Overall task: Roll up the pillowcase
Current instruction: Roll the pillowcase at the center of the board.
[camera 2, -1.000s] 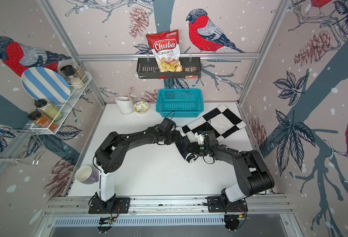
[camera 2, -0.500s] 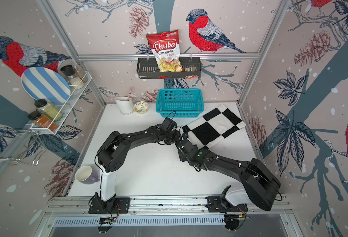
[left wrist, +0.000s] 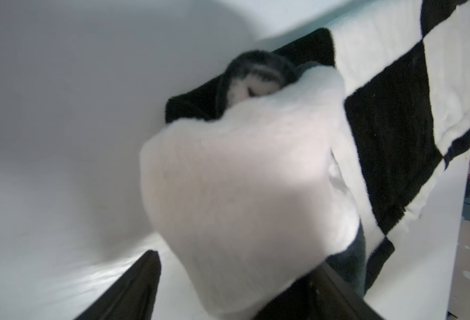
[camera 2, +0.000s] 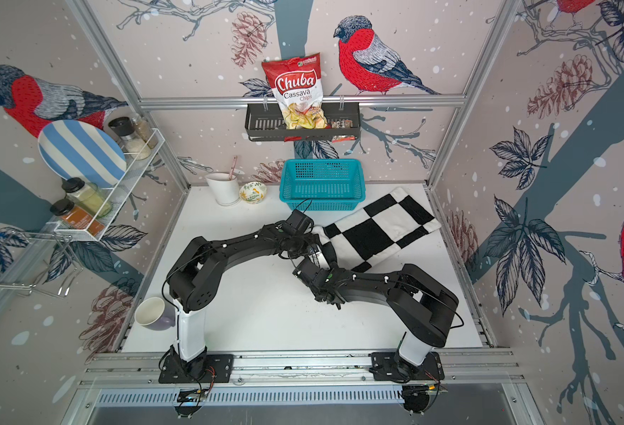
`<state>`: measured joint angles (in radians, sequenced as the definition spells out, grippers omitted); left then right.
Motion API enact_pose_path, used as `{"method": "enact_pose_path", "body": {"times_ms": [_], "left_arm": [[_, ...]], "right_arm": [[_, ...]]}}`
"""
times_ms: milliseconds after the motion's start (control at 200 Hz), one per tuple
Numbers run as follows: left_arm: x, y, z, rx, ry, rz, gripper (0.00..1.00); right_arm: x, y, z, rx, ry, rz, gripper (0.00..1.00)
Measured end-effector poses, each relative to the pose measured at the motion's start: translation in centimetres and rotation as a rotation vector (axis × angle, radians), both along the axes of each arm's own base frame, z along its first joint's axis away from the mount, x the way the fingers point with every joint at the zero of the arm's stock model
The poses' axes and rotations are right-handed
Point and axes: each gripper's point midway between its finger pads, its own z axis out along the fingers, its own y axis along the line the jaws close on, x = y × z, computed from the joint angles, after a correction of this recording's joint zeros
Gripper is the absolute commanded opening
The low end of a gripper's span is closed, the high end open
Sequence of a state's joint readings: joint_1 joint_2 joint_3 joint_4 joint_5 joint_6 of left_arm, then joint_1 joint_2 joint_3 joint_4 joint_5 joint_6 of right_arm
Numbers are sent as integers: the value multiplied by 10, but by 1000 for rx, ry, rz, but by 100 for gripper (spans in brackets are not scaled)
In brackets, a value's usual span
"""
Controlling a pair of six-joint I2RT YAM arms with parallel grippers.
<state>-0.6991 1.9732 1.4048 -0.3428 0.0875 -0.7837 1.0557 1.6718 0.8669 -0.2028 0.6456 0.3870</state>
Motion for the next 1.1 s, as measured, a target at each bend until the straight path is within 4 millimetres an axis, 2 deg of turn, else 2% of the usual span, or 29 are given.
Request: {"method": "enact_pose_path", "body": {"times_ms": [125, 210, 315, 420, 555, 680, 750, 940, 1096], "left_arm": [[4, 33, 20, 54, -48, 26, 83], [3, 56, 33, 49, -64, 60, 83], [-1, 79, 56, 25, -119, 73, 83], [-10, 99, 59, 46, -138, 84, 83], [-24, 110, 60, 44, -156, 81, 82], [-30, 112, 47, 40, -134, 82, 82], [-31, 106, 41, 18, -116, 76, 82], [-25, 80, 23, -47, -64, 60, 81], [-8, 50, 22, -87, -62, 34, 81]], "right_arm": [[-7, 34, 10, 86, -6, 56, 0], [-18, 58, 10, 162, 72, 125, 0], [-29, 65, 2, 192, 160, 163, 0], [-28, 71, 1, 292, 245, 181, 0], [-17, 60, 1, 439, 337, 172, 0], [-5, 45, 3, 557, 388, 152, 0], [1, 34, 3, 629, 414, 133, 0], [13, -1, -1, 843, 488, 48, 0], [18, -17, 0, 961, 531, 17, 0]]}}
